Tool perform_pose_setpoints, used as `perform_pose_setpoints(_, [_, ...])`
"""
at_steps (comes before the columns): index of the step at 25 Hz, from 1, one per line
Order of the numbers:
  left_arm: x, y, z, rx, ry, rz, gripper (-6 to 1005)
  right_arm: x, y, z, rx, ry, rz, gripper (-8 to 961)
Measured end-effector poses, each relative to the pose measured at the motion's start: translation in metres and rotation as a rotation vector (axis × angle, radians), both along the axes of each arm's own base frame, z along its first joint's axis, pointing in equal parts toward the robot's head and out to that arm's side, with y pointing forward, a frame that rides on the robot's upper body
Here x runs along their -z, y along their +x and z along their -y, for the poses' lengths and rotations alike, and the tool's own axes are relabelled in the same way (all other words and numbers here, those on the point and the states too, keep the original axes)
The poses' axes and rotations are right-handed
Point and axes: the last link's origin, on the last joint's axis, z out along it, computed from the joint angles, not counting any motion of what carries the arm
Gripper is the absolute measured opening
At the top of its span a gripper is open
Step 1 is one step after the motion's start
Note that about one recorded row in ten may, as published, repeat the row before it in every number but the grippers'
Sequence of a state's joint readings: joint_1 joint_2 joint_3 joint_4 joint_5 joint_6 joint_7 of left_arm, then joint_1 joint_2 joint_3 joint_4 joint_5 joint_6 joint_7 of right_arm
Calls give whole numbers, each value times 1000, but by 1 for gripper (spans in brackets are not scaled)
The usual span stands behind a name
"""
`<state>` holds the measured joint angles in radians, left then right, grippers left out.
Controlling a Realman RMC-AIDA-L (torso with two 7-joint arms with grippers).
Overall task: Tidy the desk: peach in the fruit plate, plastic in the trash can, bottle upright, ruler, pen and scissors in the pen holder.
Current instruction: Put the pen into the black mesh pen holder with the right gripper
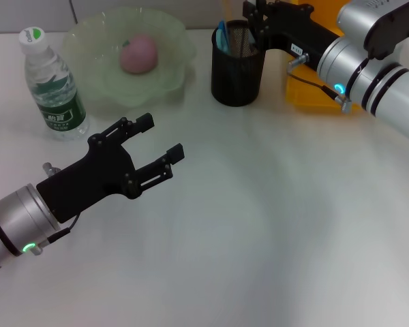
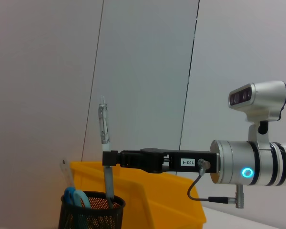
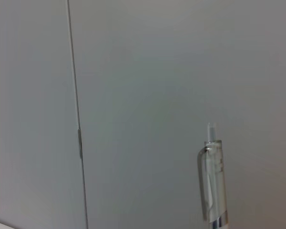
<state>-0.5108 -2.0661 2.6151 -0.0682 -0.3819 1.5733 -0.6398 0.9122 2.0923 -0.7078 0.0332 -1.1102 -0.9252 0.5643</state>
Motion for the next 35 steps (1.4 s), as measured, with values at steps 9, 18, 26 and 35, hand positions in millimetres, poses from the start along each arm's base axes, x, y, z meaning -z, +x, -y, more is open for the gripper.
perform_pose_setpoints(9, [-1,0,-1,-7,15,5,798,1,1,2,1,-2,-6,123])
perform_pose_setpoints(18, [-2,-1,-1,-9,13,6,798,1,0,2,-1,-3,-7,123])
perform_pose_setpoints(26, [-1,-2,0,-14,8,6,798,1,0,2,-4,-2,-13,122])
perform_pose_setpoints(35, [-1,-1,2,-8,2,11,797,0,-2,3,-17,0,-26,122])
